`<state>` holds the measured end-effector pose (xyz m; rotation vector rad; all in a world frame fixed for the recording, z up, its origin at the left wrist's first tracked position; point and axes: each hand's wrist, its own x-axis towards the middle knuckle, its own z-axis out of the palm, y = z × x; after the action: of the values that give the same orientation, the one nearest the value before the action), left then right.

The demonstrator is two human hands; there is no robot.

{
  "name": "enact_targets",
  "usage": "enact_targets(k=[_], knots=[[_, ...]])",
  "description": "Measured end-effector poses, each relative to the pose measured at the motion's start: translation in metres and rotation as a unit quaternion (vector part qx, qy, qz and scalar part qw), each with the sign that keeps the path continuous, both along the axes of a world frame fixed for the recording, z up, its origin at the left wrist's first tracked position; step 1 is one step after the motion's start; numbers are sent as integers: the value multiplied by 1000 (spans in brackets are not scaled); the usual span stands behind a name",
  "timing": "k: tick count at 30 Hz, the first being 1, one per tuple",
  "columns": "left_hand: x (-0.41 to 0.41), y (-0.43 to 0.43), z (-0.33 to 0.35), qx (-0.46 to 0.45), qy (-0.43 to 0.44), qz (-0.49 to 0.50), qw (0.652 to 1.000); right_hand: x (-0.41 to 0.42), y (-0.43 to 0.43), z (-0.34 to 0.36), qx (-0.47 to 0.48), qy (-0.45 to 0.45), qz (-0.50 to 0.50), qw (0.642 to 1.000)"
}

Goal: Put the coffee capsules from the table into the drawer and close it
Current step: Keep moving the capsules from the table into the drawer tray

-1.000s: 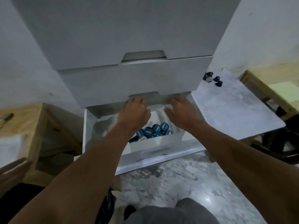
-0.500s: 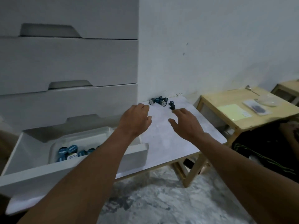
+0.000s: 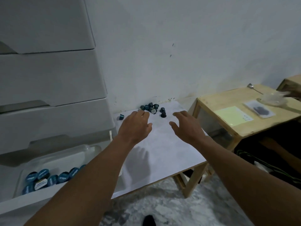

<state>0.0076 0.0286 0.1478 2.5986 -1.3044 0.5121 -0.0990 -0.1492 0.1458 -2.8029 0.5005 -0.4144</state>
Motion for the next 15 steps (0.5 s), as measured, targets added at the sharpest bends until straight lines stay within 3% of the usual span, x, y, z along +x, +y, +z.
enact_targets(k=[7, 15], knots=[[65, -57, -22, -42, 53, 16, 998, 65, -52, -15, 4, 36, -5, 999], [120, -98, -53, -8, 99, 20, 995, 128, -93, -40, 24, 77, 7, 997]])
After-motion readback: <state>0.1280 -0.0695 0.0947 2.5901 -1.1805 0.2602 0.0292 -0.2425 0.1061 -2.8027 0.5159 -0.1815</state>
